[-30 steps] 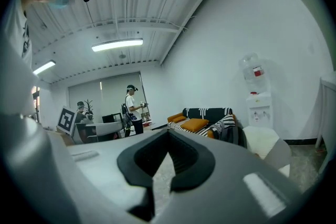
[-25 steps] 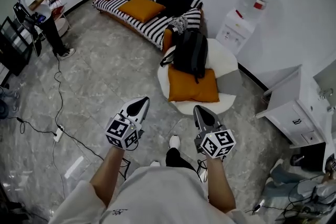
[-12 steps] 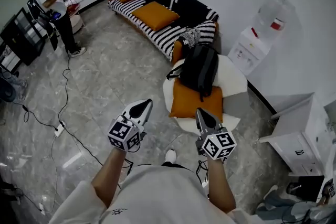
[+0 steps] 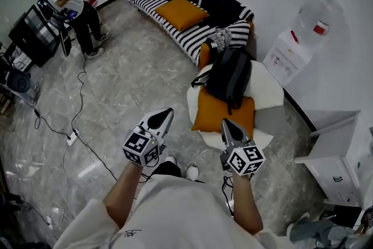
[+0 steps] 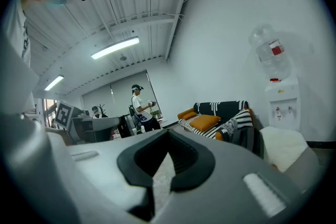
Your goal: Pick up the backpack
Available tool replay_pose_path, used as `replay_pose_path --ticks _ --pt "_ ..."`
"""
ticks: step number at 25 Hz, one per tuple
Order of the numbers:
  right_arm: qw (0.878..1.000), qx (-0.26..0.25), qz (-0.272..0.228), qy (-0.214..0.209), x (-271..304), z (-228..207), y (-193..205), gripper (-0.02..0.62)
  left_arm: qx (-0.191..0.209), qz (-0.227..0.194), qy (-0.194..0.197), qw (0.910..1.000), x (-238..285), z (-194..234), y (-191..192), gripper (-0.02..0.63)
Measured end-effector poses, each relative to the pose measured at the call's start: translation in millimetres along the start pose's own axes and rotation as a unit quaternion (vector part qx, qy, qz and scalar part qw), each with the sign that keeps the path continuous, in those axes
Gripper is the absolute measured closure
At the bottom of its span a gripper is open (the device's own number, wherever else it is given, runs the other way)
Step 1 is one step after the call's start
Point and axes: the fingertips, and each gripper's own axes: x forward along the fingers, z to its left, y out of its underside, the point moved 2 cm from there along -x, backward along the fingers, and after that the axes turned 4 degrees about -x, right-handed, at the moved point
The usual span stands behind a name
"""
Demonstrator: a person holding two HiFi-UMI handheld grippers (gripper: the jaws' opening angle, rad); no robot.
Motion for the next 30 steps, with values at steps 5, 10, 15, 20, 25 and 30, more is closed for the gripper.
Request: replay_pose_path --ticks 5,10,15,20,25,30 --pt "1.0 0.009 0.004 0.007 9.8 -8.4 3.2 0.592 -0.002 0.013 0.003 0.9999 14.6 11.7 4.4 0.609" --pt "1.0 0.009 0.005 0.023 34.3 -20.0 1.5 0.594 -0.004 0.011 0.019 0.9997 40.3 34.0 -2.4 0.609" --pt "0.999 0.018 0.002 0.047 68.0 -36.0 -4.7 0.593 0.005 0.029 0.034 0.999 71.0 67.2 -3.7 0.609" --pt "0.998 0.014 -0.001 0.068 121.6 -46.4 -19.2 0.594 0.005 0.036 0.053 0.998 100.6 119.3 -20.6 0.609" --pt "0.996 0.007 -0.005 0.087 170.2 -40.7 -35.4 0.594 0.013 0.041 0.084 0.9956 119.5 165.6 -36.4 0.609" --pt "0.993 0.006 -0.005 0.118 200.8 -39.3 -41.9 0.594 -0.009 0.042 0.11 0.993 139.6 203.5 -42.7 0.609"
